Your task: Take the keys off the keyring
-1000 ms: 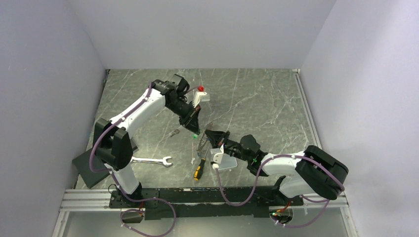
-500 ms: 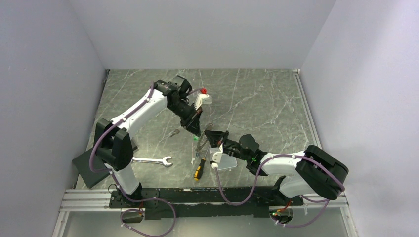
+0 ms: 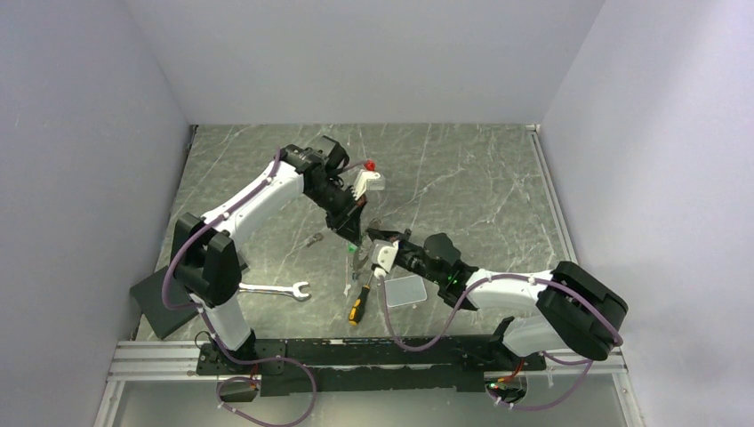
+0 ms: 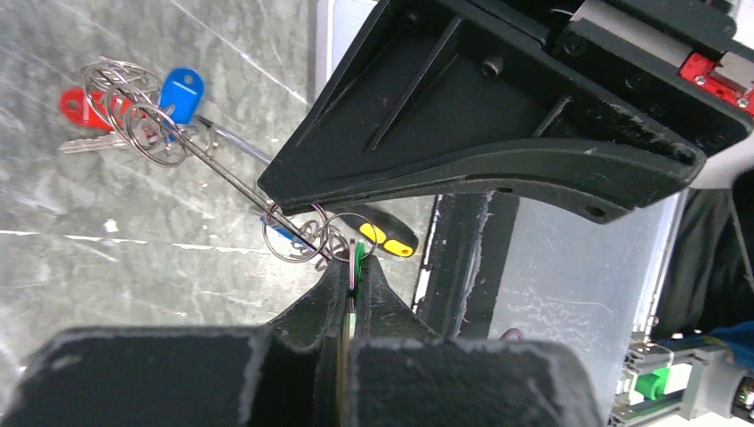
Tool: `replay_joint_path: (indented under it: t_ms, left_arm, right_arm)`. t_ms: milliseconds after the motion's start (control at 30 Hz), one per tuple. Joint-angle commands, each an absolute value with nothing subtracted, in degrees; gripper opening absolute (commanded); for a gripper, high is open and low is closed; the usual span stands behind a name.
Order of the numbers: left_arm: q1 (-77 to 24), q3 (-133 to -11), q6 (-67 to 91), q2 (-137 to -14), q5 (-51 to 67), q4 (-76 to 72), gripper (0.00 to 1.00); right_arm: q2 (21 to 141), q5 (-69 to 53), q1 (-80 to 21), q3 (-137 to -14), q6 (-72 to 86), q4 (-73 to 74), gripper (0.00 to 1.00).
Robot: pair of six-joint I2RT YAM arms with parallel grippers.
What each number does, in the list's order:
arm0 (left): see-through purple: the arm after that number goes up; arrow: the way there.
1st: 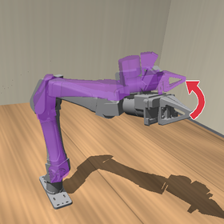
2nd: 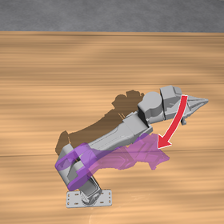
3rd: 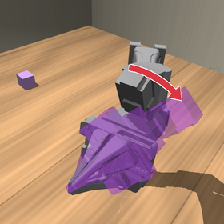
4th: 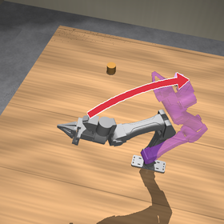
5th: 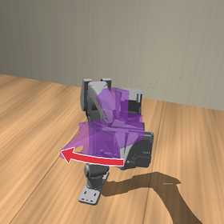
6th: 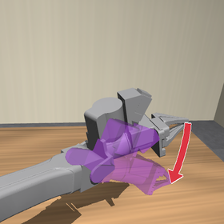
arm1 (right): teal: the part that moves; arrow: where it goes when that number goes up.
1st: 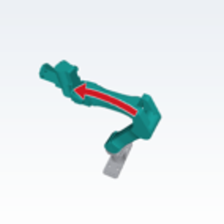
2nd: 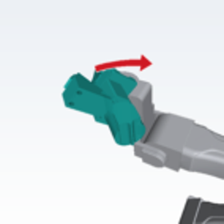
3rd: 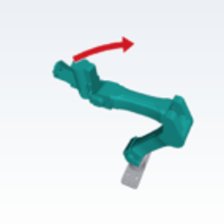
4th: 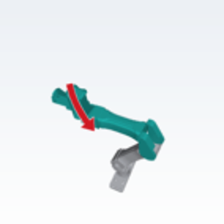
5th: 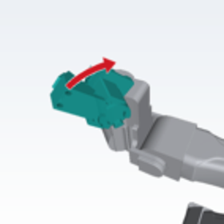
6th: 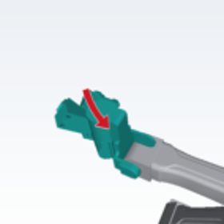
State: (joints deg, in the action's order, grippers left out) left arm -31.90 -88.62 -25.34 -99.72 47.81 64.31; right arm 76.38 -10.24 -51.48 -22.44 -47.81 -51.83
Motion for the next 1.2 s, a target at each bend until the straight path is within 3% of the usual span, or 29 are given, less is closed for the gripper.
replay_joint_path:
  t_ms: [0, 333, 467, 700, 867, 1167]
  left_arm:
    - [-33.4, -92.98, -25.18, -97.92, 48.38, 66.22, 0.0]
    - [-33.31, -98.48, -23.99, -100.67, 47.62, 67.59, 0.0]
    - [-33.23, -101.35, -26.22, -101.16, 42.9, 69.89, 0.0]
    - [-33.13, -106.57, -30.06, -102.86, 36.6, 73.18, 0.0]
    - [-33.13, -109.87, -34.5, -103.83, 32.64, 75.5, 0.0]
    - [-33.13, -112.93, -45.94, -103.01, 25.73, 78.03, 0.0]
  right_arm:
    - [76.19, -0.53, -50.84, -28.1, -34.73, -47.06, 0.0]
    - [75.04, -1.04, -50.68, -31.1, -28.44, -41.73, 0.0]
    - [73.2, -6.94, -48.46, -33.08, -26.42, -35.07, 0.27]
    - [67.83, -21.43, -43.5, -39.94, -26.01, -14.94, 0.55]
    - [63.95, -32.48, -38.79, -46.72, -26.79, 2.11, 0.65]
    - [59.7, -41.81, -32.77, -51.77, -24.4, 11.41, 0.66]
